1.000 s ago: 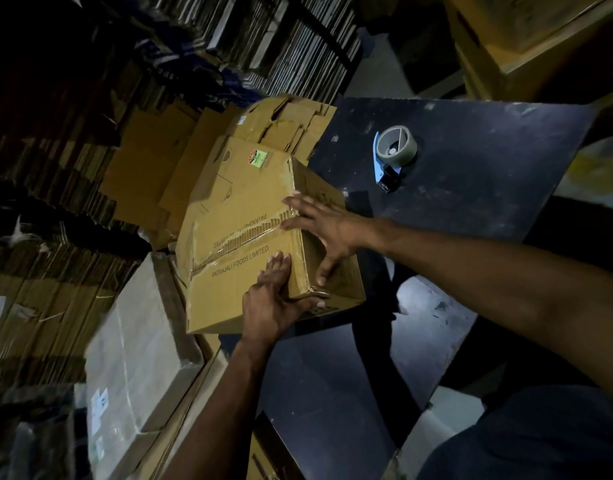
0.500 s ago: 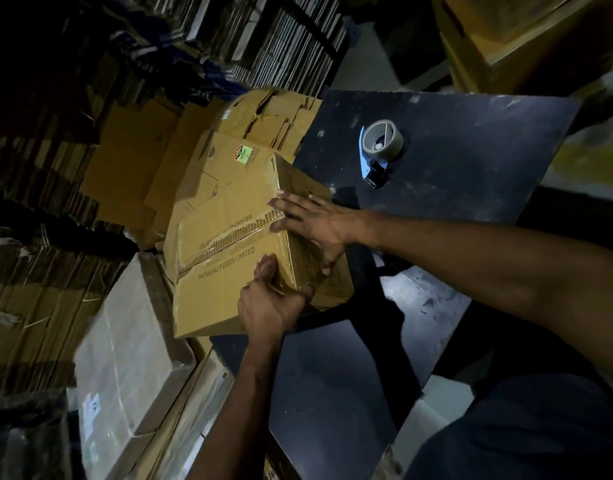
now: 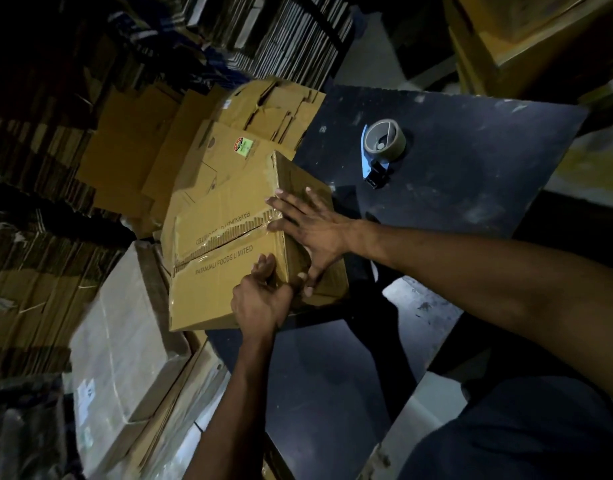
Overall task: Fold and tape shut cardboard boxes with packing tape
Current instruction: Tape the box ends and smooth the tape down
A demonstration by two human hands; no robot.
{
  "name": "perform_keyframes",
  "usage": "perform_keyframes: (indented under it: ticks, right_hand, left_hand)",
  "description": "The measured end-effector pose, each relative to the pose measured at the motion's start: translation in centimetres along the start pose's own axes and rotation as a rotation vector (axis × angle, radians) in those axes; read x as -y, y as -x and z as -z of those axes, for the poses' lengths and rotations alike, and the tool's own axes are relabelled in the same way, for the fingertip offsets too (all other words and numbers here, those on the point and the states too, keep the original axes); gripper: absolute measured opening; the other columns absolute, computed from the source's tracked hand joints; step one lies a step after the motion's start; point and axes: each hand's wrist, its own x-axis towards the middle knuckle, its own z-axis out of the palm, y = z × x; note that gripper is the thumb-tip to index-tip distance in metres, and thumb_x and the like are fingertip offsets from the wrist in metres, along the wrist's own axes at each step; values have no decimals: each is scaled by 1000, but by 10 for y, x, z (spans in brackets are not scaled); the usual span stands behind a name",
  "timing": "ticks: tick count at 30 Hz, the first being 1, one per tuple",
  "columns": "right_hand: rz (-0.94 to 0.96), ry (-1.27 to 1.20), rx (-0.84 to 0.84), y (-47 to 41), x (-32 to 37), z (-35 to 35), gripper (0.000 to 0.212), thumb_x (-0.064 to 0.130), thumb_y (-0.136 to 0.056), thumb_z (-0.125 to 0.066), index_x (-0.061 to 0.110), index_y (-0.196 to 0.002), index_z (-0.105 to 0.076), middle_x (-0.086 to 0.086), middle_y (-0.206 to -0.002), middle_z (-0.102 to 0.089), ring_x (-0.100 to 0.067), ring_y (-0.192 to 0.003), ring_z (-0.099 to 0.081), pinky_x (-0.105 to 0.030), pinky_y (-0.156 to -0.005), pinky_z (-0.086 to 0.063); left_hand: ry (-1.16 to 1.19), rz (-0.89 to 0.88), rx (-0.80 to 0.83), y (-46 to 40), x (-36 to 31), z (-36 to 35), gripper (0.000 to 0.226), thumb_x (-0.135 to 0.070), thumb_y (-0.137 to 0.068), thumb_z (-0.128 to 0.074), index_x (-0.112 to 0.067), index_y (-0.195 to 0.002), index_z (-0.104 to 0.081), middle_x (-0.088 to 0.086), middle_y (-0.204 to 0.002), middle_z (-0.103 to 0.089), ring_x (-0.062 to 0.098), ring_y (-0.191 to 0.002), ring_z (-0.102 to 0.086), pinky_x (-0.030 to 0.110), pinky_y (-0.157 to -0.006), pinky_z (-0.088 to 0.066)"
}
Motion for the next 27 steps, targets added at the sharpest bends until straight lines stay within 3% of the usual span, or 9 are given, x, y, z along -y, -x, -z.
perform_keyframes:
  ticks: [4, 6, 9, 11, 13, 18, 21, 24, 27]
  right_hand:
    - [32, 35, 17, 1, -9, 0, 168, 101, -28, -73, 31, -168, -11, -10, -175, 25, -37, -160, 28, -85, -116, -10]
    - [43, -25, 26, 1, -9, 2, 168, 103, -28, -71, 32, -168, -10, -8, -174, 28, -35, -158, 31, -83, -118, -3]
    - [13, -130, 1, 2, -6, 6, 153, 111, -41, -59, 33, -166, -18, -1, -174, 28, -28, -158, 34, -80, -120, 3]
    - [-11, -151, -32, 3, -4, 2, 144, 112, -48, -53, 33, -165, -23, 1, -175, 25, -26, -159, 32, -80, -120, 0]
    - [-16, -150, -62, 1, -4, -5, 140, 111, -50, -53, 33, -164, -26, 0, -176, 22, -26, -160, 30, -81, -119, -5]
    - [6, -162, -38, 2, -8, -3, 131, 107, -60, -54, 38, -166, -21, -1, -177, 20, -28, -160, 28, -81, -120, 0]
    - [13, -105, -15, 9, -7, 4, 104, 100, -81, -42, 52, -166, -7, -2, -177, 19, -30, -161, 26, -76, -122, 4]
    - [-15, -22, -69, 21, 3, 7, 71, 87, -95, -28, 57, -159, -34, -7, -177, -5, -37, -164, 3, -78, -121, -9]
    - [18, 85, -102, 27, 26, 8, 65, 78, -95, -30, 51, -150, -53, -7, -171, -29, -43, -158, -19, -77, -120, -13]
  left_hand:
    - [24, -65, 55, -8, 12, 12, 57, -72, -98, -63, -40, -145, -68, -11, -150, -65, 23, -144, -60, 46, -117, -50]
    - [69, -142, 116, -7, 24, 16, 64, -81, -101, -49, -43, -150, -62, -19, -156, -57, 17, -150, -53, 50, -119, -49]
    - [75, -289, 195, 0, 47, 8, 86, -87, -95, -53, -40, -166, -43, -20, -174, -32, 4, -164, -24, 46, -134, -30]
    - [-15, -394, 176, 4, 60, -9, 92, -81, -98, -54, -36, -173, -27, -14, -181, -15, 7, -168, -7, 47, -137, -16]
    - [-101, -440, 98, 6, 66, -25, 88, -75, -104, -49, -33, -175, -19, -11, -183, -9, 11, -169, -1, 50, -137, -13]
    - [-157, -483, 11, 10, 66, -38, 78, -65, -111, -39, -29, -176, -16, -5, -184, -7, 18, -170, -1, 58, -135, -15]
    - [-130, -471, -66, 22, 63, -48, 67, -54, -115, -33, -29, -175, -22, -4, -184, -11, 21, -170, -5, 64, -132, -15]
    - [-25, -438, -172, 33, 64, -59, 60, -49, -114, -39, -27, -170, -40, -3, -179, -29, 21, -169, -19, 65, -131, -19]
    - [29, -394, -310, 43, 72, -64, 51, -46, -116, -45, -23, -160, -57, -4, -171, -46, 21, -164, -33, 66, -126, -28]
